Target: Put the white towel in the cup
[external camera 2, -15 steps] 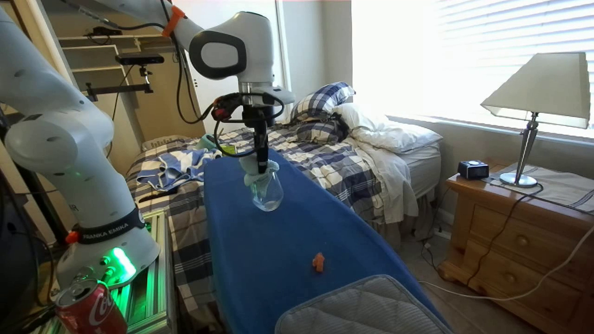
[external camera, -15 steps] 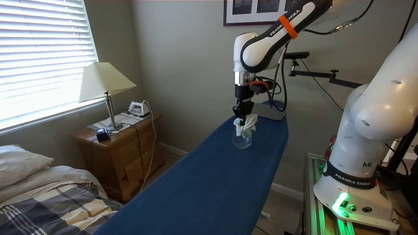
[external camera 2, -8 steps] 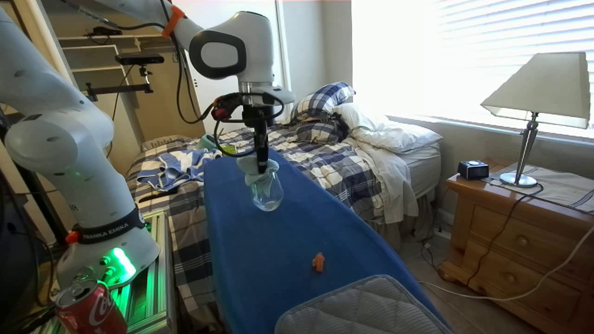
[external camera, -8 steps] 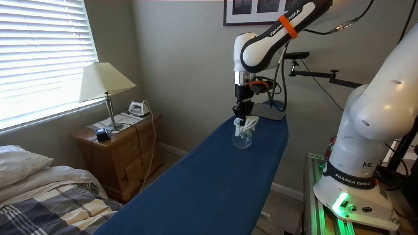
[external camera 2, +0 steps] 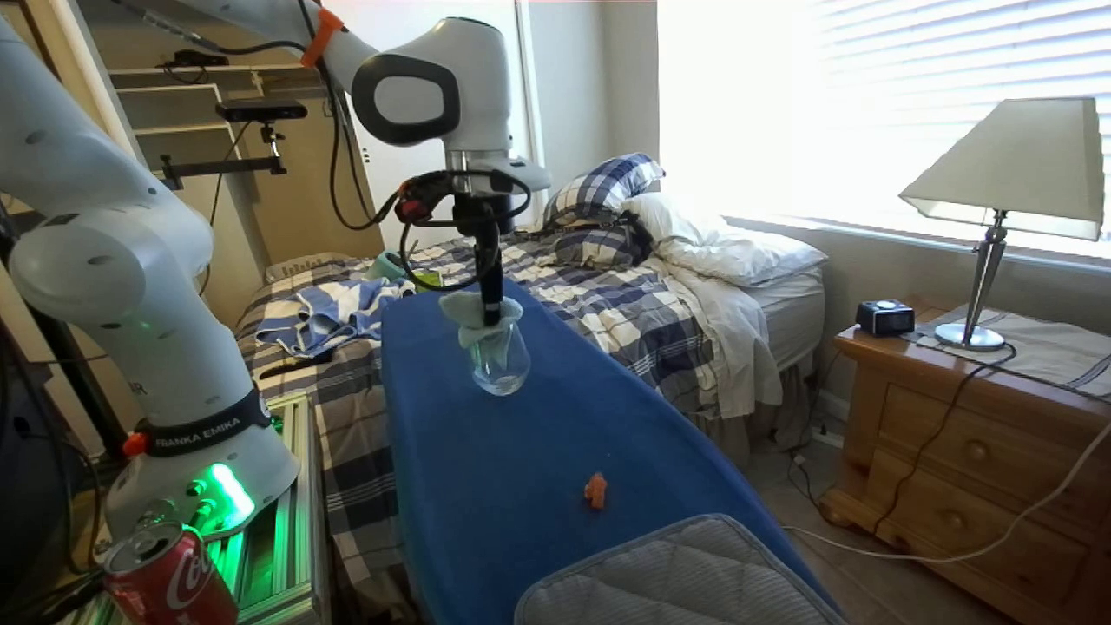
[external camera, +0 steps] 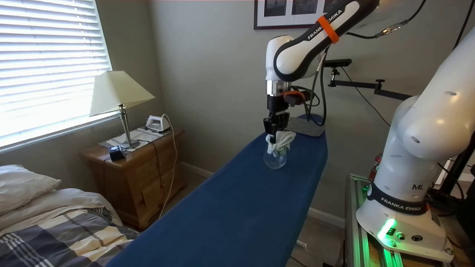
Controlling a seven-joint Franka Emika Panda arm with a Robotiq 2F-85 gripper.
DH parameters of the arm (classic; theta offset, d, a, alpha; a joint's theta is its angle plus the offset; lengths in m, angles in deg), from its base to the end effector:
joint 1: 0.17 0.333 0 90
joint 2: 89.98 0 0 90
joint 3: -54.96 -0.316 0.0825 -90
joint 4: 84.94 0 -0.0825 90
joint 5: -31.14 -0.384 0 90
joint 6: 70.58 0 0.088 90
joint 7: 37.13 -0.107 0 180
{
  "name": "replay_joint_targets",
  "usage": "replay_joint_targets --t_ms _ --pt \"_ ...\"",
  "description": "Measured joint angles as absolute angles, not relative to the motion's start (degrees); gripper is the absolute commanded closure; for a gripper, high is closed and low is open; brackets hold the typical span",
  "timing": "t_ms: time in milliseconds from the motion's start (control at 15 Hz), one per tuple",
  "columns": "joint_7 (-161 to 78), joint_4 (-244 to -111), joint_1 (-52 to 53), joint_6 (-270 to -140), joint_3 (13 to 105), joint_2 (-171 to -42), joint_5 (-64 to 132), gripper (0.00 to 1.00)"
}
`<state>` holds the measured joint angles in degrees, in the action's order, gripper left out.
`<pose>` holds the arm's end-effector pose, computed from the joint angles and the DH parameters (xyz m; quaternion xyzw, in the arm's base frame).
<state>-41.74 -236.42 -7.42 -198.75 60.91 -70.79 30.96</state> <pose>0.3837 -0.0881 0.3475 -0.9875 0.1522 0.0354 0.0208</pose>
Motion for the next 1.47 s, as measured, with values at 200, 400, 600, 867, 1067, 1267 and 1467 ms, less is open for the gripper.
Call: replay_joint_targets --t_ms 200,400,600,867,1067,1267,1467 --pt "-41.7 -236.3 -7.4 -198.7 60.9 -70.7 31.0 0.01" --pt "-41.7 -236.2 -7.4 -198.7 60.9 -70.7 31.0 0.0" --pt "-41.7 -236.2 -7.4 -198.6 60.9 -70.4 31.0 0.0" --pt "-41.7 -235.9 -7.4 -197.9 60.5 -68.0 31.0 0.0" --pt "-41.7 -235.3 -7.4 -196.0 59.8 -65.1 31.0 0.32" --pt "-41.7 -234.9 -7.2 -193.5 59.0 -62.5 31.0 0.56" --pt "-41.7 -234.7 -7.2 -192.1 58.5 -61.3 31.0 0.77"
